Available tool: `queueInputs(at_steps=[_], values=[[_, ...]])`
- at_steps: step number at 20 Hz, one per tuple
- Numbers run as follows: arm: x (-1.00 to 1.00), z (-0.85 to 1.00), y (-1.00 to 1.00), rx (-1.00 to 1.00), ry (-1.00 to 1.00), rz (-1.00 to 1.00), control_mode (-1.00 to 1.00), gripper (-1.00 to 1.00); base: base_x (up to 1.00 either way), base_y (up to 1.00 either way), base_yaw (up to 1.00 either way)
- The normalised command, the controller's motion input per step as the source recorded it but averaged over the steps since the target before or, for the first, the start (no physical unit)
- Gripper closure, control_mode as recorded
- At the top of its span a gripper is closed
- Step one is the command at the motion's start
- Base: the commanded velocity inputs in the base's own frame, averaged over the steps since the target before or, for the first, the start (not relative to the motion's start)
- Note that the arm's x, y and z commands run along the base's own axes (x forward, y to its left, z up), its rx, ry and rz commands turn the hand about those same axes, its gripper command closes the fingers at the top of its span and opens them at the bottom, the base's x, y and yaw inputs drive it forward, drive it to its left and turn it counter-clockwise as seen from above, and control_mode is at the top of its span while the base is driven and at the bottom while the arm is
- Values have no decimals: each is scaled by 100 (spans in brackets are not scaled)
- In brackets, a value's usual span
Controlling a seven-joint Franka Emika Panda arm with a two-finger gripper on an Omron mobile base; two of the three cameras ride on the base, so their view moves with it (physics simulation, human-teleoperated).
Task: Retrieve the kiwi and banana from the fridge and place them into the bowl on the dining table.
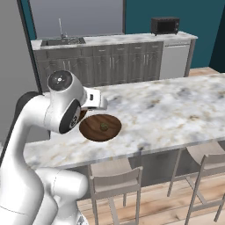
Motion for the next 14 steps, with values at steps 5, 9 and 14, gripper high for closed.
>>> queueInputs(at_steps=[5, 9, 14], values=[[73, -79, -3, 0, 17, 0, -100, 100, 0, 0, 0], [91, -62, 10, 0, 20, 0, -100, 100, 0, 0, 0], [91, -52, 16, 0, 9, 0, -100, 100, 0, 0, 0]])
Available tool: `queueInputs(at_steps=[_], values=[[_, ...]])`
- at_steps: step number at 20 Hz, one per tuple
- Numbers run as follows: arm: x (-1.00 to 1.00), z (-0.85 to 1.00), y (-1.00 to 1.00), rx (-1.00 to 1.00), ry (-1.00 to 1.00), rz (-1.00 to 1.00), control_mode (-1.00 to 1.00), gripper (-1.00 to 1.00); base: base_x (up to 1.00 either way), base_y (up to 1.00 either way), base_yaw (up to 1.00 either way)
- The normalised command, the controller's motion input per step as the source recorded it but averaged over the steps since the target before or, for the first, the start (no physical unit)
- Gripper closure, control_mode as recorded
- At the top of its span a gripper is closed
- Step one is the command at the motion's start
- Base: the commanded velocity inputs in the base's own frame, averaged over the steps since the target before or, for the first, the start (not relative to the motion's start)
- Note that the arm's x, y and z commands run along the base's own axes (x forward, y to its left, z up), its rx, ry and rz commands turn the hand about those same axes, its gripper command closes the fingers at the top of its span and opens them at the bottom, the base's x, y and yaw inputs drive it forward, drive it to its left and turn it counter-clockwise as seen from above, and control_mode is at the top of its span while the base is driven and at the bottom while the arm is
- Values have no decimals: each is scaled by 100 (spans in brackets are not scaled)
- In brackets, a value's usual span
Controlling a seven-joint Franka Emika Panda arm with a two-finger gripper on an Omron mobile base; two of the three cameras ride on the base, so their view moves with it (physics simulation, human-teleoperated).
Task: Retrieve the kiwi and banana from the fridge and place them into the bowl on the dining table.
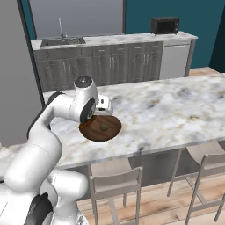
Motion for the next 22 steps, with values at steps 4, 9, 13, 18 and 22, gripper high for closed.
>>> queueInputs(at_steps=[4, 9, 13, 18, 22], values=[[74, -28, 15, 0, 0, 0, -100, 100, 0, 0, 0], [53, -42, 3, 0, 5, 0, -100, 100, 0, 0, 0], [26, -46, 1, 0, 6, 0, -100, 100, 0, 0, 0], [19, -43, 0, 0, 6, 0, -100, 100, 0, 0, 0], [21, -28, 0, 0, 6, 0, -100, 100, 0, 0, 0]])
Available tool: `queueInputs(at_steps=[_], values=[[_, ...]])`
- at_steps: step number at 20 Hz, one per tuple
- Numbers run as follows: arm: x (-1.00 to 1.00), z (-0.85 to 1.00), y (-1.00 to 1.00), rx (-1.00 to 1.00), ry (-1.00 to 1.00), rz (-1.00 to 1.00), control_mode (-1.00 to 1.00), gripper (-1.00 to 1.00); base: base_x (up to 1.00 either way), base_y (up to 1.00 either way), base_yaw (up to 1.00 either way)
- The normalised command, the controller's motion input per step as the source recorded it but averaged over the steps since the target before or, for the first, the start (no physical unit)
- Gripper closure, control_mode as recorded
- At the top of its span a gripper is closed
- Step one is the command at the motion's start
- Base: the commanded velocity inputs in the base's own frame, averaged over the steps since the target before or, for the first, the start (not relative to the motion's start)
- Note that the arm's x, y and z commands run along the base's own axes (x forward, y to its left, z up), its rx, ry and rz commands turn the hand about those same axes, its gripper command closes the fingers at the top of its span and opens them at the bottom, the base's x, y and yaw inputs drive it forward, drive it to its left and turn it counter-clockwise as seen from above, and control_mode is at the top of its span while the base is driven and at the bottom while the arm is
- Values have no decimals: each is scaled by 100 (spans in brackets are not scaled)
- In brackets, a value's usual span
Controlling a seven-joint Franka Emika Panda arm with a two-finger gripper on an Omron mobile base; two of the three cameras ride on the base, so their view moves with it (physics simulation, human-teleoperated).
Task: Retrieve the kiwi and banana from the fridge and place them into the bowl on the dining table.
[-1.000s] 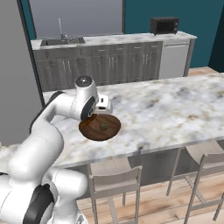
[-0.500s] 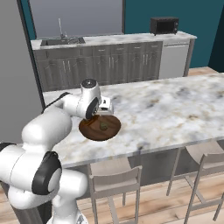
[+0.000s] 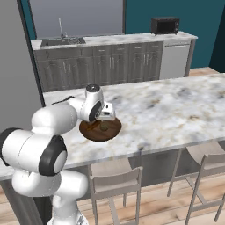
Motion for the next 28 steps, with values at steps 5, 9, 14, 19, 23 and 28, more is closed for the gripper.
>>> queueInputs(at_steps=[5, 9, 14, 19, 23, 28], values=[[18, -20, 0, 0, 5, 0, -100, 100, 0, 0, 0], [21, -16, 0, 0, 5, 0, -100, 100, 0, 0, 0], [23, -14, 0, 0, 4, 0, -100, 100, 0, 0, 0], [19, -21, 0, 0, 5, 0, -100, 100, 0, 0, 0], [19, -31, 0, 0, 6, 0, -100, 100, 0, 0, 0], [19, -30, 0, 0, 5, 0, -100, 100, 0, 0, 0]])
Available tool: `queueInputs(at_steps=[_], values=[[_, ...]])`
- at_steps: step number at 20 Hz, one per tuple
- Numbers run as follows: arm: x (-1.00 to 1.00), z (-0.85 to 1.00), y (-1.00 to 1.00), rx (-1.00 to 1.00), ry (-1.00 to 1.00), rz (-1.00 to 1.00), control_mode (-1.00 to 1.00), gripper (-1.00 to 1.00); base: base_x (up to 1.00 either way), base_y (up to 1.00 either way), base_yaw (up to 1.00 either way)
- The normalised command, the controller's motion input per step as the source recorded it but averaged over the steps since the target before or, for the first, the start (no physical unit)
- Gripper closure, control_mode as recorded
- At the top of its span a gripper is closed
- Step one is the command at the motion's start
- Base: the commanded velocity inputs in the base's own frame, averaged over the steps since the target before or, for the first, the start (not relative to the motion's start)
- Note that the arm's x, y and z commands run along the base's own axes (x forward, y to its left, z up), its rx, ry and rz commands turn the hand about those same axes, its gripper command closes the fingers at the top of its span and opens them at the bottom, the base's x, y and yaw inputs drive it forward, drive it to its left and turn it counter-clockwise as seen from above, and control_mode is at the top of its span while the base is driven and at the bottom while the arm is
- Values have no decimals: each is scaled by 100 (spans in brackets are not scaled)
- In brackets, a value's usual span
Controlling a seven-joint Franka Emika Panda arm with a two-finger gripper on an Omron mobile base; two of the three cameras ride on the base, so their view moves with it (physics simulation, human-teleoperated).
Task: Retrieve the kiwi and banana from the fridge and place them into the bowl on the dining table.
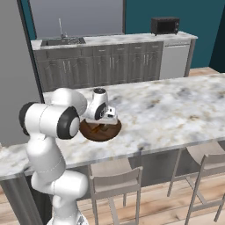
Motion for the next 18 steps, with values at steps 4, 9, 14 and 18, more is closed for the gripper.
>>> queueInputs(at_steps=[4, 9, 14, 18], values=[[19, -26, 0, 0, 4, 0, -100, 100, 0, 0, 0], [18, -22, 0, 0, 3, 0, -100, 100, 0, 0, 0], [2, -19, 0, 0, 2, 0, -100, -100, 0, 0, 0], [-59, -14, -18, 0, 0, -4, -100, -100, 0, 0, 0]])
